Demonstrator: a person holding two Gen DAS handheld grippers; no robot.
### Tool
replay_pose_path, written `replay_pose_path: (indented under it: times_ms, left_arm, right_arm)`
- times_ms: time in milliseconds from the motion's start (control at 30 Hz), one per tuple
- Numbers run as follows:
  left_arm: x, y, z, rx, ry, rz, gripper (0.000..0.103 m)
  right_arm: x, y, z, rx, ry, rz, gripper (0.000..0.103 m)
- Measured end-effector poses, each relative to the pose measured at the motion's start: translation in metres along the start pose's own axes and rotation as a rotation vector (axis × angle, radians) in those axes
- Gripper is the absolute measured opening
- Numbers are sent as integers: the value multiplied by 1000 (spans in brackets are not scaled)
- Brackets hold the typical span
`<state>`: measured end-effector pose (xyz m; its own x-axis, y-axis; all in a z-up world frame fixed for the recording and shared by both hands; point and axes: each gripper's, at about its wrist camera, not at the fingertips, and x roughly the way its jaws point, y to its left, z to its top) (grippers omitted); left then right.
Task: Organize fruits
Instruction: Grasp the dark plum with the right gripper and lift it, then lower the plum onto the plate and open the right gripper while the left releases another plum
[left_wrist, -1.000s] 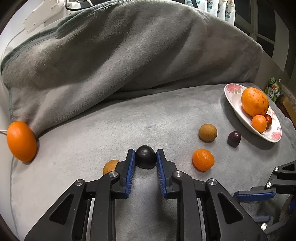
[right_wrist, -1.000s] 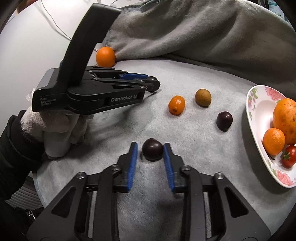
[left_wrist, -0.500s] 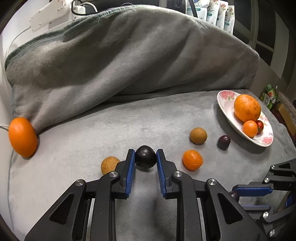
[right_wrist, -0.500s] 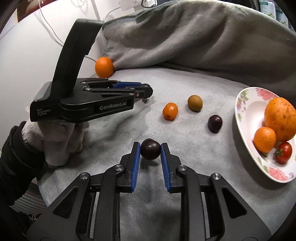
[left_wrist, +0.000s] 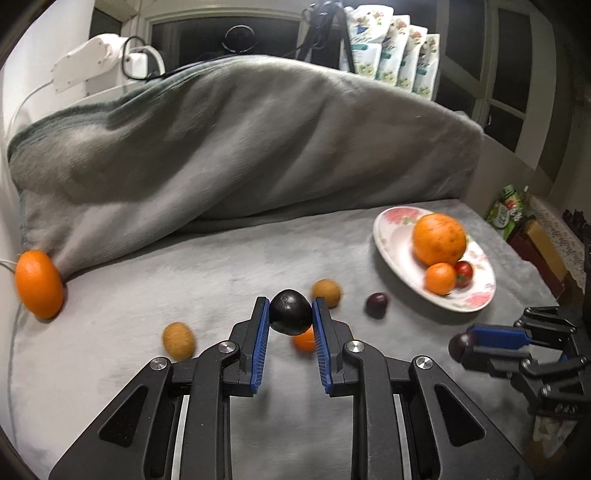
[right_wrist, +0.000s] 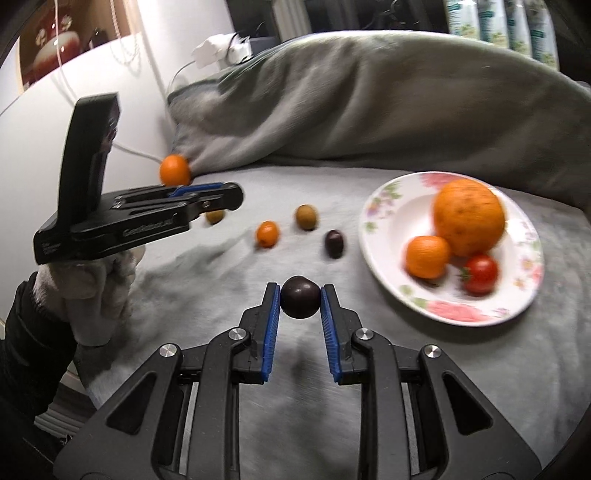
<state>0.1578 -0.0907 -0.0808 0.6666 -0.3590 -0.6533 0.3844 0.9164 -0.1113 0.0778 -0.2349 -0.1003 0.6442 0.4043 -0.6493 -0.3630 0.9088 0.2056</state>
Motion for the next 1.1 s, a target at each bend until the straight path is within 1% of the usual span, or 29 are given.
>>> replay_pose_path:
  times_ms: [300, 500, 600, 867, 1100]
  left_arm:
    - [-3, -37, 12, 18, -28, -80, 22]
    - [0, -51, 16, 24, -31, -115, 22]
    - [4, -58, 19, 29, -29, -124, 22]
    - [24, -74, 24, 41, -5, -140, 22]
    - [39, -81, 30, 56, 14, -138, 22]
  right_arm:
    - [-32, -37, 4, 60, -68, -79, 23]
    - [-47, -61, 4, 94, -95, -127, 23]
    - [-52, -75, 4, 115, -105, -151, 23]
    - [-50, -105, 2, 157, -103, -195, 23]
    - [-46, -122, 5, 177, -100, -207, 23]
